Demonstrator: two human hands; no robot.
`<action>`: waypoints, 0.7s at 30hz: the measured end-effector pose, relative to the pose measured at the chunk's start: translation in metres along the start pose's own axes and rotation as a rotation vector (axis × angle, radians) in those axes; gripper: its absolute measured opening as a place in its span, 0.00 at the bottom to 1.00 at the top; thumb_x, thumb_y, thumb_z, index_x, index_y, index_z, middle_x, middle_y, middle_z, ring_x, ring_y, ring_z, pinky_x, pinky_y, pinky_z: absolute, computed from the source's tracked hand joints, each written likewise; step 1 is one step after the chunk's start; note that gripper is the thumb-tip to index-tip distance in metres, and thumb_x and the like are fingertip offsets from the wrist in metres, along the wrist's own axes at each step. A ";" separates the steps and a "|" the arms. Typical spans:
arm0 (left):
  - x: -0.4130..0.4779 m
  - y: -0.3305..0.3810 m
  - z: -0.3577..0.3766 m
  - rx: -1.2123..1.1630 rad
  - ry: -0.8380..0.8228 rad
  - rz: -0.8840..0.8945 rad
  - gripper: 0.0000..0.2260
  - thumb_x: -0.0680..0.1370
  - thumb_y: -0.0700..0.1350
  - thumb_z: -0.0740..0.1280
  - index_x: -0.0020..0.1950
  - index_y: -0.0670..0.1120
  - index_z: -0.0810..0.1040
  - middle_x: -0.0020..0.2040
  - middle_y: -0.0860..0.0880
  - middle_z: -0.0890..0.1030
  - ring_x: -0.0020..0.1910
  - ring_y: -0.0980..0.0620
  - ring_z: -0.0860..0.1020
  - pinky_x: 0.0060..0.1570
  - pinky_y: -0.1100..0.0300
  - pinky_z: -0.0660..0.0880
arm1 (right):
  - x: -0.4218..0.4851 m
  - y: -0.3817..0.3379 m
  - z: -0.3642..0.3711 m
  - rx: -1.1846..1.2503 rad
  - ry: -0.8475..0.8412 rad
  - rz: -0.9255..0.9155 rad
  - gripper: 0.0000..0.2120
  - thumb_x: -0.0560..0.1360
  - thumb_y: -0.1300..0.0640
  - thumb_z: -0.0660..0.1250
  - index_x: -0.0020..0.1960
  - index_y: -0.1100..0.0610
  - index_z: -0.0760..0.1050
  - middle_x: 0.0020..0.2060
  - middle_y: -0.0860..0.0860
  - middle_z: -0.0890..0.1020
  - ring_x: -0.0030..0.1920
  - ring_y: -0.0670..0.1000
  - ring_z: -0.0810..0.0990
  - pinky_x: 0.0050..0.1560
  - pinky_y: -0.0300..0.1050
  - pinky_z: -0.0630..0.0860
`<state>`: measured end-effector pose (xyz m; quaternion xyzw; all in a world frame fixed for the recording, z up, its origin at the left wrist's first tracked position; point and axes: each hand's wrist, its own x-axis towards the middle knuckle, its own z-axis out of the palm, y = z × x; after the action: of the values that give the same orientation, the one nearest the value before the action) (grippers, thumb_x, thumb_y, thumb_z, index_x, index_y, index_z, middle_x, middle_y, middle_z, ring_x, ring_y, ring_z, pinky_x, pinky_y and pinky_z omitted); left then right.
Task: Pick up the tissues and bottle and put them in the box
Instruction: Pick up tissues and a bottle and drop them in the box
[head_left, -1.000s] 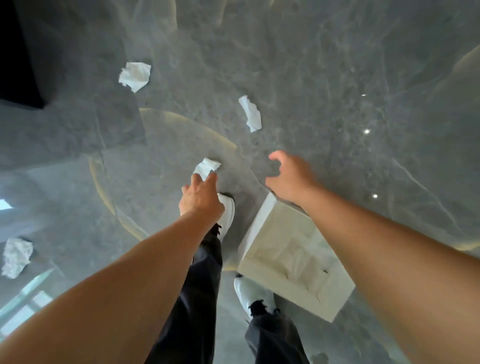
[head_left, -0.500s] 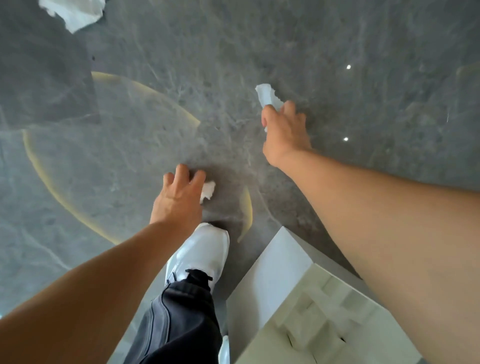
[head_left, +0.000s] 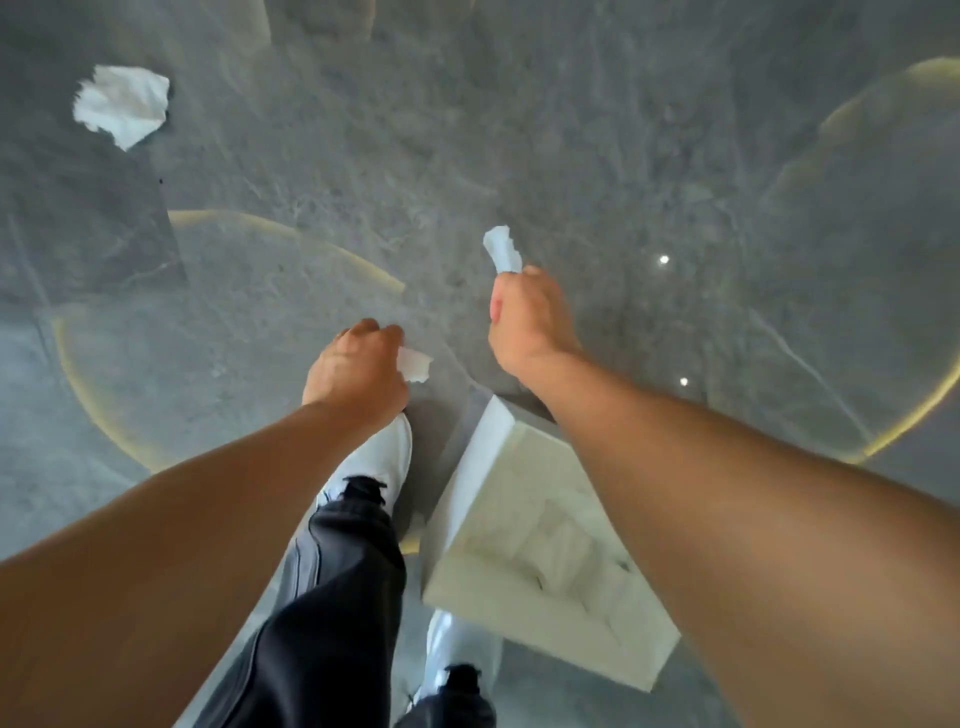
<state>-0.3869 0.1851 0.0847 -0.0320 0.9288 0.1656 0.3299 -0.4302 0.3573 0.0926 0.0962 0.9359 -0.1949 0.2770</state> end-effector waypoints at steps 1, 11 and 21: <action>-0.013 0.015 -0.004 -0.024 0.002 0.000 0.15 0.69 0.38 0.64 0.55 0.44 0.76 0.51 0.43 0.75 0.51 0.38 0.75 0.45 0.49 0.73 | -0.023 0.011 -0.007 -0.033 0.007 -0.034 0.09 0.74 0.64 0.61 0.52 0.61 0.77 0.52 0.60 0.77 0.53 0.61 0.76 0.45 0.44 0.68; -0.183 0.138 0.025 -0.059 -0.152 0.063 0.17 0.70 0.38 0.60 0.57 0.43 0.76 0.54 0.42 0.76 0.53 0.39 0.76 0.47 0.51 0.74 | -0.265 0.121 -0.041 0.010 -0.083 0.184 0.09 0.72 0.69 0.59 0.47 0.64 0.76 0.49 0.62 0.75 0.49 0.63 0.76 0.44 0.49 0.73; -0.219 0.153 0.079 -0.014 -0.142 0.120 0.15 0.69 0.36 0.61 0.54 0.42 0.76 0.46 0.47 0.72 0.45 0.45 0.73 0.39 0.55 0.70 | -0.328 0.148 0.010 0.212 -0.031 0.353 0.08 0.72 0.69 0.58 0.45 0.63 0.76 0.48 0.61 0.76 0.46 0.60 0.77 0.43 0.47 0.73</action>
<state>-0.1940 0.3443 0.2075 0.0334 0.9022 0.1935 0.3840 -0.1110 0.4637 0.2213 0.2844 0.8744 -0.2424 0.3094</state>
